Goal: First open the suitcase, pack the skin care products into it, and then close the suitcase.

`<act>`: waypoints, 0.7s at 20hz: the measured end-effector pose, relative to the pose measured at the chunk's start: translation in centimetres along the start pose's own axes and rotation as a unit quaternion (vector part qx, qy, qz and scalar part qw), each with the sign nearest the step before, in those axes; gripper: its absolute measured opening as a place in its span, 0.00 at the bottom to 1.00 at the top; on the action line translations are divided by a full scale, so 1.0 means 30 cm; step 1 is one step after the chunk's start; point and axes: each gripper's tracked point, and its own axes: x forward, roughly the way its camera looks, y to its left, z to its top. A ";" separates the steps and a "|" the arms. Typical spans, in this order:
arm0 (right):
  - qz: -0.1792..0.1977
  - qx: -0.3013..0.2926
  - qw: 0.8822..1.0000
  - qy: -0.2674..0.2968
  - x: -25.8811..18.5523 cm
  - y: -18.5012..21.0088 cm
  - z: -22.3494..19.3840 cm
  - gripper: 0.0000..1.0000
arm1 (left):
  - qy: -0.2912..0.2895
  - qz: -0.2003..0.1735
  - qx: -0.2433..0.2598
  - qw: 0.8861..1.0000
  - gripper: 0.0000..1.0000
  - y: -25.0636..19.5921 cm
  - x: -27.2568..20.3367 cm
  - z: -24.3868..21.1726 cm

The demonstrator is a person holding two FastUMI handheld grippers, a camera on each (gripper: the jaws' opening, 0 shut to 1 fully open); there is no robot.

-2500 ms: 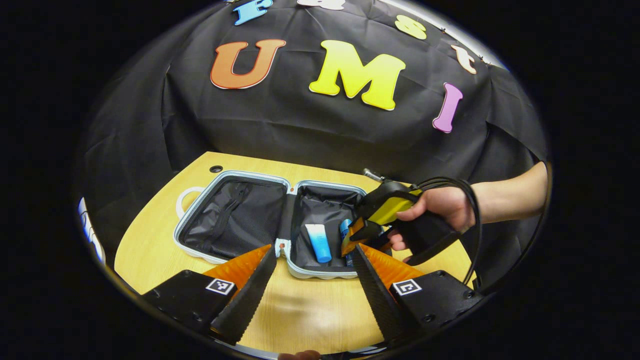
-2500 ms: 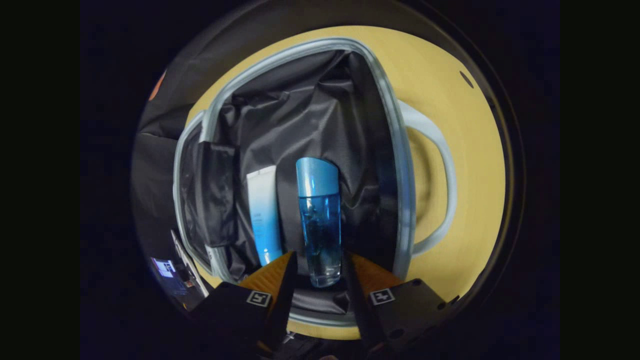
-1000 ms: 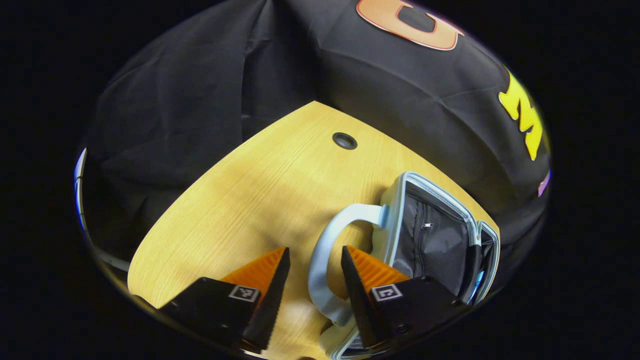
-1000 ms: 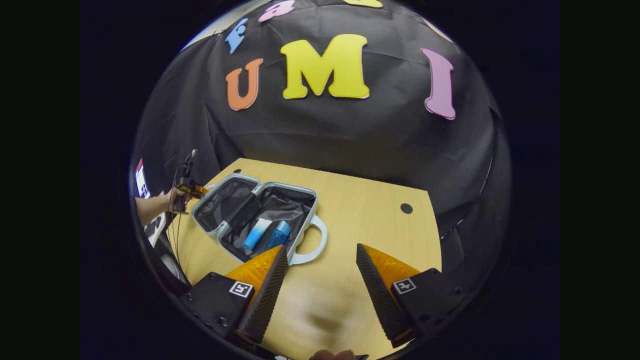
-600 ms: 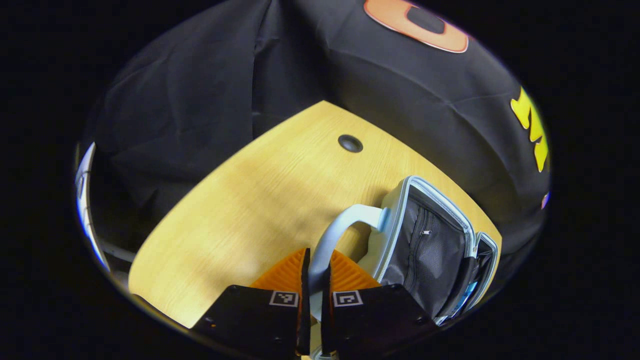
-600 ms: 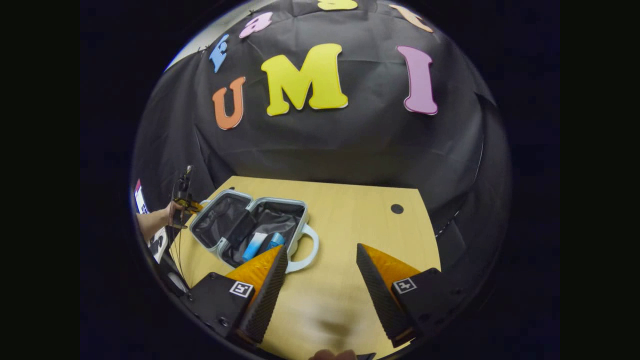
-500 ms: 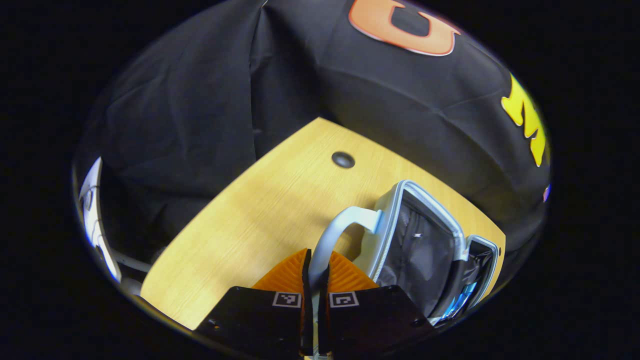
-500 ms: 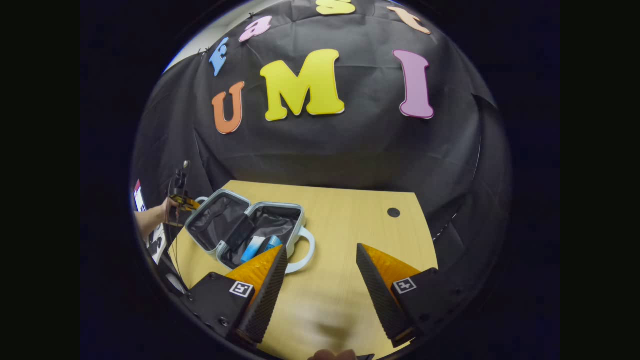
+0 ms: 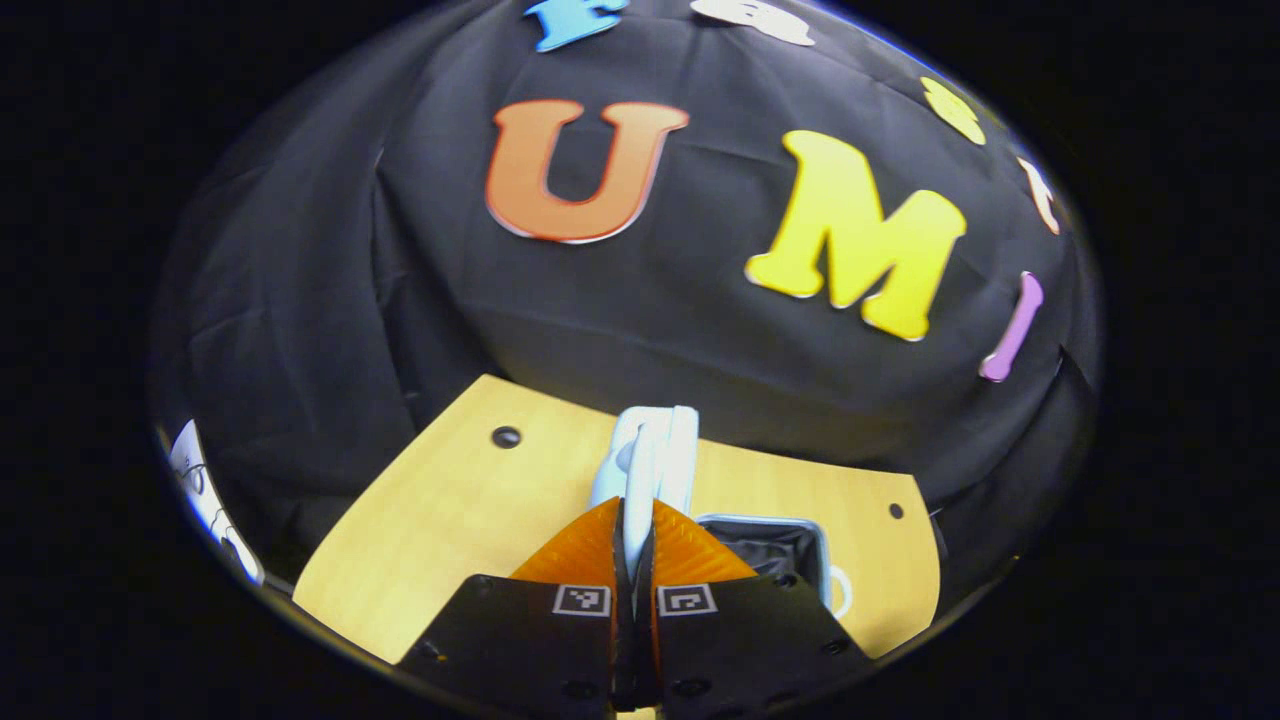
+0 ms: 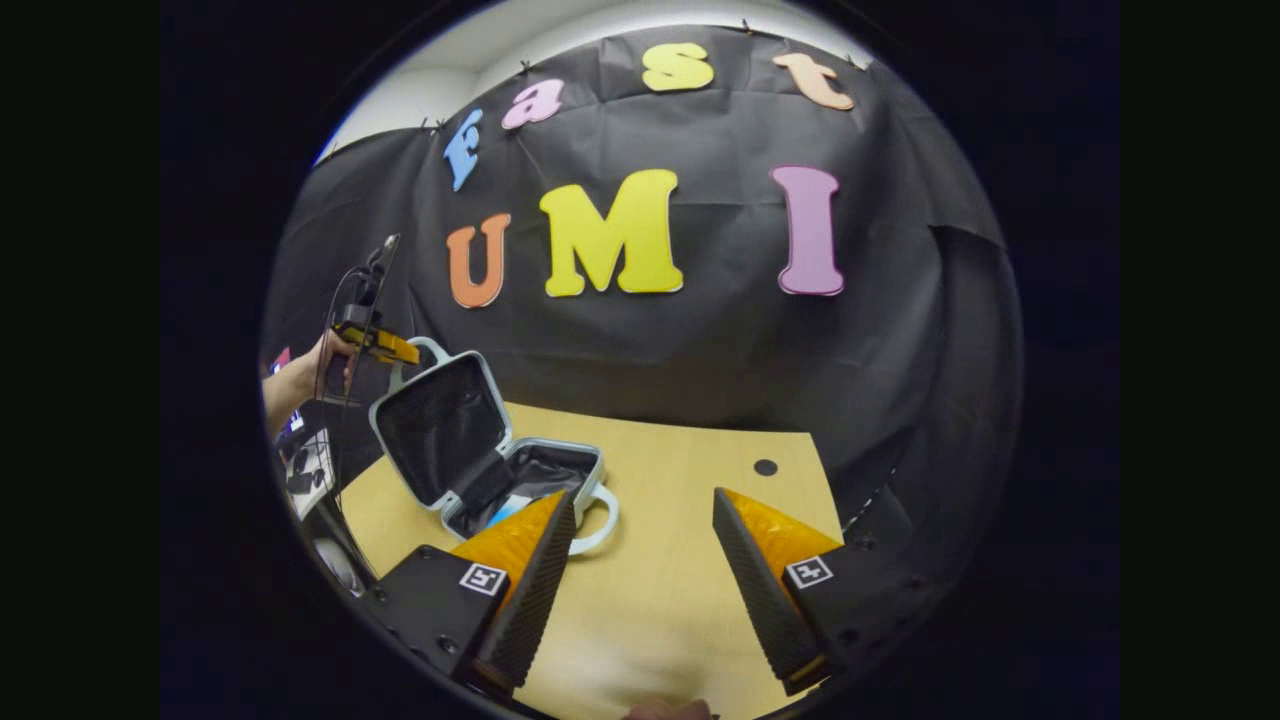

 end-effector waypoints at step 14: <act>-0.136 0.006 0.990 0.028 -0.237 -0.410 -0.047 0.82 | 0.066 -0.123 0.108 0.984 0.04 -0.842 0.222 -0.560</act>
